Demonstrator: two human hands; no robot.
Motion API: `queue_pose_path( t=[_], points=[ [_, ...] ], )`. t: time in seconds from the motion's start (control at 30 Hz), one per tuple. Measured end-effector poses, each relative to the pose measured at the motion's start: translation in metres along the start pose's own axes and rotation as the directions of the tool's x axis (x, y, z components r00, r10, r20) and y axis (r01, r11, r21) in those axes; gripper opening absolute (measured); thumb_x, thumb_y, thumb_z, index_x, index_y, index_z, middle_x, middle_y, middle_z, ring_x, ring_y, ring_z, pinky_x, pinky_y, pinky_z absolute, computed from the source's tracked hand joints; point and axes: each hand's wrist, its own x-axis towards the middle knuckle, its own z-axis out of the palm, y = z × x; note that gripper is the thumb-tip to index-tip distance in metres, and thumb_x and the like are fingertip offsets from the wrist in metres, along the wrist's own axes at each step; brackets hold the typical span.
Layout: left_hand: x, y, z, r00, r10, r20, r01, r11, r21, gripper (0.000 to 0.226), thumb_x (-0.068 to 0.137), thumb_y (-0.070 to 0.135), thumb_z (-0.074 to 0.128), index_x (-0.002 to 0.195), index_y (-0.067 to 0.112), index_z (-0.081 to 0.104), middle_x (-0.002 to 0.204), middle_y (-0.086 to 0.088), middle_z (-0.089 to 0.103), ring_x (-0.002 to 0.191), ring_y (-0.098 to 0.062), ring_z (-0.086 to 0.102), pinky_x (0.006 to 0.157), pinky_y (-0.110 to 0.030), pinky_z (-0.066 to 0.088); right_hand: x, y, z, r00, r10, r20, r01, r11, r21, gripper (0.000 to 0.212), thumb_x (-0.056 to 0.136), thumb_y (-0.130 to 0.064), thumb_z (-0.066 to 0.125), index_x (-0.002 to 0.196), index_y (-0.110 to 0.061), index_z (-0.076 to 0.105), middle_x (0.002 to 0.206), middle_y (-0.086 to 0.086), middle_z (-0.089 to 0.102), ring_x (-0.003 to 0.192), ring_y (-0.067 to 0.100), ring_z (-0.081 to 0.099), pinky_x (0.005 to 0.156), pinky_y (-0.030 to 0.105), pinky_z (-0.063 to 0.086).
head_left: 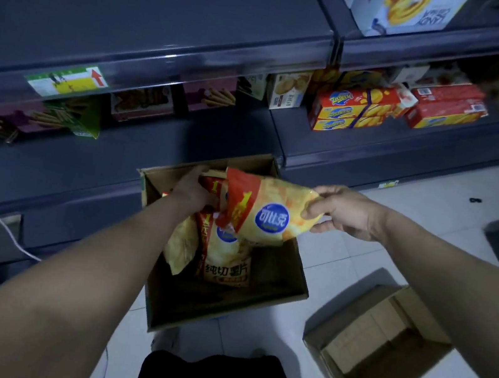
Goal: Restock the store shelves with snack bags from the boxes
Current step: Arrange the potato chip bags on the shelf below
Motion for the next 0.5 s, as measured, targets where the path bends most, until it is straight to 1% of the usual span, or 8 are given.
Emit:
queue_pose_path(
  t=[0.03,0.1,0.17,0.23,0.3,0.37,0.43,0.5],
  points=[
    [0.003,-0.002,0.002,1.0,-0.006,-0.009,0.006,1.0,0.001,0.089,0.074,0.003,0.075,0.146,0.022,0.027,0.14,-0.013,0.047,0.123,-0.028,0.05,0.102,-0.037,0.046,0.002,0.001,-0.002,1.0,0.016,-0.008,-0.015,0.996,0.085,0.02,0.082,0.007,0.059,0.093,-0.01,0.061,0.087,0.004,0.069,0.082,0.016,0.066,0.067,0.029,0.057],
    [0.008,-0.007,0.007,0.999,0.022,-0.036,-0.019,0.997,0.081,0.082,0.075,0.007,0.075,0.144,0.02,0.031,0.14,-0.013,0.047,0.123,-0.028,0.05,0.098,-0.032,0.046,0.006,0.004,-0.004,0.999,0.033,-0.015,-0.029,0.978,0.208,0.025,0.084,0.006,0.055,0.104,-0.007,0.059,0.092,0.007,0.07,0.084,0.017,0.068,0.064,0.031,0.059],
    [0.013,-0.012,0.01,0.993,0.07,-0.09,-0.05,0.978,0.203,0.059,0.077,0.013,0.074,0.129,0.019,0.047,0.137,-0.013,0.043,0.115,-0.03,0.052,0.093,-0.03,0.046,0.007,0.006,-0.005,1.0,0.031,-0.004,-0.028,0.958,0.286,0.024,0.085,0.005,0.052,0.104,-0.007,0.06,0.094,0.01,0.07,0.084,0.02,0.069,0.065,0.033,0.06],
    [0.013,-0.012,0.01,0.988,0.088,-0.124,-0.054,0.965,0.258,0.035,0.08,0.012,0.071,0.111,0.016,0.057,0.134,-0.012,0.039,0.113,-0.031,0.052,0.093,-0.031,0.047,0.006,0.004,-0.006,1.0,0.021,-0.006,-0.018,0.942,0.335,0.019,0.086,0.003,0.052,0.098,-0.01,0.061,0.095,0.011,0.07,0.084,0.024,0.07,0.068,0.035,0.061],
    [0.01,-0.009,0.008,0.99,0.104,-0.094,-0.082,0.972,0.22,0.017,0.08,0.01,0.069,0.094,0.015,0.061,0.124,-0.012,0.05,0.108,-0.03,0.055,0.086,-0.034,0.05,0.003,-0.001,-0.01,0.999,0.011,-0.034,0.002,0.933,0.361,0.015,0.088,0.0,0.052,0.092,-0.012,0.06,0.09,0.01,0.071,0.082,0.025,0.07,0.07,0.036,0.061],
    [0.001,-0.002,0.002,0.988,0.132,-0.082,-0.123,0.986,0.112,0.014,0.08,0.008,0.066,0.078,0.018,0.056,0.105,-0.013,0.061,0.095,-0.028,0.06,0.075,-0.033,0.052,-0.002,-0.009,-0.014,0.997,0.0,-0.078,0.027,0.94,0.34,0.012,0.09,-0.003,0.053,0.093,-0.012,0.059,0.086,0.008,0.072,0.077,0.022,0.071,0.067,0.034,0.061],
    [-0.01,0.009,-0.006,0.981,0.171,-0.096,-0.168,0.985,0.038,0.014,0.082,0.006,0.063,0.077,0.017,0.054,0.089,-0.009,0.061,0.084,-0.022,0.057,0.064,-0.026,0.045,-0.009,-0.02,-0.016,0.992,-0.026,-0.123,0.064,0.946,0.318,0.013,0.091,-0.006,0.054,0.102,-0.012,0.057,0.09,0.008,0.071,0.077,0.019,0.071,0.063,0.031,0.061],
    [-0.025,0.023,-0.018,0.975,0.202,-0.093,-0.204,0.979,-0.016,0.015,0.086,0.008,0.061,0.079,0.016,0.05,0.075,-0.003,0.055,0.07,-0.016,0.052,0.051,-0.023,0.04,-0.016,-0.033,-0.017,0.983,-0.067,-0.173,0.118,0.946,0.303,0.018,0.093,-0.011,0.053,0.11,-0.015,0.053,0.094,0.006,0.069,0.081,0.018,0.069,0.061,0.029,0.061]
  ],
)
